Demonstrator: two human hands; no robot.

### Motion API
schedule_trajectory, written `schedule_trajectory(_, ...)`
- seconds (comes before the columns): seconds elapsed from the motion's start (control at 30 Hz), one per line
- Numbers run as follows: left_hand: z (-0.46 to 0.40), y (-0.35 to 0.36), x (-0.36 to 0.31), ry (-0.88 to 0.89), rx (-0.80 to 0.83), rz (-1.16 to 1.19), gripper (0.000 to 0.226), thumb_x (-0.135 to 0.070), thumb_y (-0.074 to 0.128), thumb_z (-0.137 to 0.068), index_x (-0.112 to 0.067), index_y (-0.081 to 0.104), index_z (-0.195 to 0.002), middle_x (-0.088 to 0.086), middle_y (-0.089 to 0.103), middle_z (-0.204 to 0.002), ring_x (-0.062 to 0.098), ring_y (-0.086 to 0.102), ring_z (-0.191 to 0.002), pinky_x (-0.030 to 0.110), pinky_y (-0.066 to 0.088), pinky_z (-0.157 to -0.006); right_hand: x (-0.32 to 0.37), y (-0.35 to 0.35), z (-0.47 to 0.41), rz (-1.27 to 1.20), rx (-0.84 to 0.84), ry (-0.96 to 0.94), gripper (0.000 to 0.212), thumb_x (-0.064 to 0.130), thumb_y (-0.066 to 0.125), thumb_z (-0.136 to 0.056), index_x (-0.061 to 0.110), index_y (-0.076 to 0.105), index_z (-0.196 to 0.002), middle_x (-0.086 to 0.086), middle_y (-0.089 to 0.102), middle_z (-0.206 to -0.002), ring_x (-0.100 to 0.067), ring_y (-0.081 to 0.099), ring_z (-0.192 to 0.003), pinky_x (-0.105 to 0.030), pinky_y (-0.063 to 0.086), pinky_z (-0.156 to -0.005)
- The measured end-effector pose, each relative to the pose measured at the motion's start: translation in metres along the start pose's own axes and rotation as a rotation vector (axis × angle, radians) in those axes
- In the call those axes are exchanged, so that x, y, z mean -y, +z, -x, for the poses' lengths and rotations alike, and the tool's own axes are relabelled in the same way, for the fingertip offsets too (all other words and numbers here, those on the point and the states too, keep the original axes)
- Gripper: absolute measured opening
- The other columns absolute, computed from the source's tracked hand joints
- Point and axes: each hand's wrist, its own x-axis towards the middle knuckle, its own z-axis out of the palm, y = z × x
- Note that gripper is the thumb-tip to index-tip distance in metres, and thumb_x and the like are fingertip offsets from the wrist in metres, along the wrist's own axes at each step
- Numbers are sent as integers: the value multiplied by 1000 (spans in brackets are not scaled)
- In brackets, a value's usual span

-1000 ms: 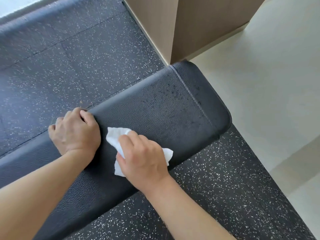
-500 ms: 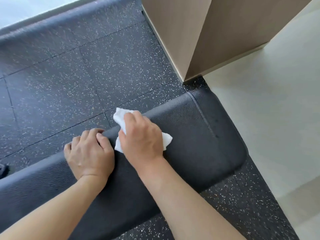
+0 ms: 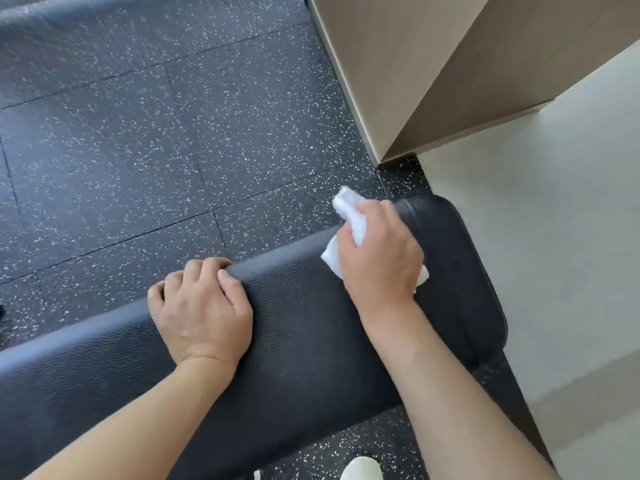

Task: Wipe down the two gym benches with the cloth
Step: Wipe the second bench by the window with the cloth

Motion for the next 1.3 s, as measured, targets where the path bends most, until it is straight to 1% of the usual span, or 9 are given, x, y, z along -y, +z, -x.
schedule_trajectory(0.2,-2,-3,-2,-9,44,-16,41,-32,31,-99,-22,70,-109,6,68,-104,36,58,-100,53,37,-100,64,11,24,-48,188,-453,17,33,71,-85,18,64,-81,1,58,-77,-20,61,-63,-31,40,-45)
schedule_trajectory(0.27,-2,-1,1,-1,31,-14,40,-32,32,-99,-22,70,-109,5,67,-103,36,57,-100,53,36,-102,32,3,5,19,222,-459,21,42,62,-91,21,68,-88,3,60,-82,-19,64,-70,-33,44,-48)
schedule_trajectory(0.37,-2,1,5,13,22,0,39,-32,33,-100,-22,69,-109,5,66,-104,34,56,-100,54,35,-104,-28,-22,-40,240,208,-228,43,52,36,-95,27,70,-104,1,62,-95,-25,66,-85,-36,46,-59)
schedule_trajectory(0.5,-3,-3,4,5,53,24,36,-32,34,-100,-22,68,-109,4,65,-104,34,55,-101,55,35,-106,-32,-26,-57,244,117,-1,29,40,54,-100,13,65,-95,-7,60,-94,-38,62,-80,-34,32,-60)
schedule_trajectory(0.7,-4,-11,3,16,124,42,37,-31,35,-99,-20,69,-109,6,66,-104,35,57,-103,56,36,-107,86,35,-11,145,262,-338,20,34,66,-93,16,64,-86,-4,62,-85,-27,62,-71,-32,30,-56)
schedule_trajectory(0.87,-4,-16,3,37,139,35,36,-30,34,-100,-14,67,-101,10,65,-99,38,59,-100,58,38,-105,123,71,-24,172,445,-472,25,39,49,-105,15,59,-102,-4,62,-100,-29,65,-88,-34,33,-65)
schedule_trajectory(0.97,-3,-18,3,50,174,19,45,-33,31,-101,-16,70,-112,8,69,-108,38,60,-106,59,36,-110,105,59,-27,158,433,-515,26,40,50,-104,16,60,-101,-5,61,-99,-31,66,-86,-34,33,-65)
schedule_trajectory(1.13,0,-27,11,193,230,-27,50,-34,32,-100,-15,63,-134,9,65,-132,38,59,-118,64,34,-111,0,-11,-24,73,126,-508,14,26,71,-90,23,66,-103,-1,59,-88,-25,62,-72,-30,38,-51)
schedule_trajectory(1.3,-2,-33,-23,440,429,-57,70,-46,22,-99,-12,42,-157,7,51,-155,32,48,-139,61,31,-118,-102,-56,6,96,57,-270,19,36,51,-96,21,59,-103,0,50,-89,-27,56,-78,-33,42,-54)
